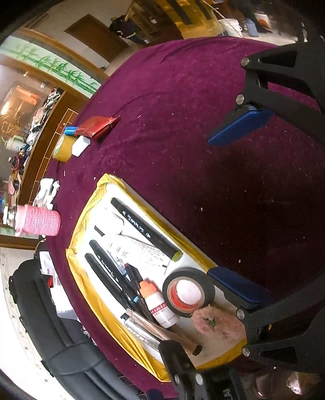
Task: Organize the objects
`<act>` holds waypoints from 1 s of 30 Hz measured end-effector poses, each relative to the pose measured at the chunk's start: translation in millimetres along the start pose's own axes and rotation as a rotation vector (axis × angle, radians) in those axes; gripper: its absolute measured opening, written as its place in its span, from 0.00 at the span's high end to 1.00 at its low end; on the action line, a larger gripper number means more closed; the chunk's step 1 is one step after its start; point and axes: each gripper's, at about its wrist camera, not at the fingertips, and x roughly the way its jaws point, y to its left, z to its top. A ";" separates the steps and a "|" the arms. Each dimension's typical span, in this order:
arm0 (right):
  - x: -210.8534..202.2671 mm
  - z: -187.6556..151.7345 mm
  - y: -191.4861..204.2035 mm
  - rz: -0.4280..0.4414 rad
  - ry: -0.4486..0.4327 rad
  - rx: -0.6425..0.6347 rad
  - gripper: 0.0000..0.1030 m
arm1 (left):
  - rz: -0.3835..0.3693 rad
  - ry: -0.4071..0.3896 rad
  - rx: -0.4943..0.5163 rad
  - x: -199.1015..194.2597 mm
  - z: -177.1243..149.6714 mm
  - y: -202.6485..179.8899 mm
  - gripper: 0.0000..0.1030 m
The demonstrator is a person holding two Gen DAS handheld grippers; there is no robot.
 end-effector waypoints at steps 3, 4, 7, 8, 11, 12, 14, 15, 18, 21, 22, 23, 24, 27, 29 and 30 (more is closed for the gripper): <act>-0.3 2.5 6.1 -0.014 0.002 -0.009 0.05 | -0.009 0.005 0.013 3.7 4.0 2.2 0.01; -0.3 3.0 7.7 -0.019 0.003 -0.012 0.05 | -0.011 0.005 0.017 4.6 4.8 2.9 0.01; -1.3 5.2 12.7 -0.035 0.005 -0.016 0.05 | -0.021 0.005 0.029 6.9 8.1 5.0 0.01; -1.2 6.3 13.3 -0.038 0.006 -0.017 0.05 | -0.023 0.006 0.032 8.0 9.2 5.6 0.01; -0.5 9.2 15.5 -0.050 0.012 -0.016 0.05 | -0.034 0.009 0.043 11.4 13.3 7.3 0.01; -0.2 9.8 15.8 -0.053 0.014 -0.014 0.05 | -0.040 0.015 0.047 13.2 14.9 7.6 0.01; 0.4 11.1 16.7 -0.060 0.018 -0.011 0.05 | -0.054 0.025 0.051 16.2 17.2 8.4 0.01; 0.6 11.7 17.1 -0.064 0.019 -0.010 0.05 | -0.059 0.029 0.053 18.2 18.3 8.5 0.01; 1.1 13.3 17.8 -0.078 0.023 -0.005 0.05 | -0.073 0.045 0.057 23.9 21.9 9.0 0.01; 1.9 14.9 17.5 -0.088 0.027 0.003 0.05 | -0.082 0.057 0.060 28.2 24.8 9.3 0.01; 2.2 15.3 17.1 -0.090 0.029 0.006 0.05 | -0.083 0.061 0.061 29.5 25.6 9.7 0.01; 2.5 15.8 17.3 -0.092 0.030 0.008 0.05 | -0.084 0.064 0.063 30.4 26.4 9.8 0.01; 2.4 16.0 17.8 -0.094 0.030 0.009 0.05 | -0.087 0.067 0.065 31.2 26.9 10.1 0.01; 2.8 17.1 18.8 -0.098 0.032 0.011 0.05 | -0.092 0.072 0.064 32.9 27.8 10.6 0.01; 2.7 17.3 19.2 -0.100 0.032 0.010 0.05 | -0.093 0.075 0.062 33.5 28.3 11.5 0.01; 2.4 17.4 19.5 -0.101 0.031 0.009 0.05 | -0.093 0.076 0.061 33.7 28.4 11.9 0.01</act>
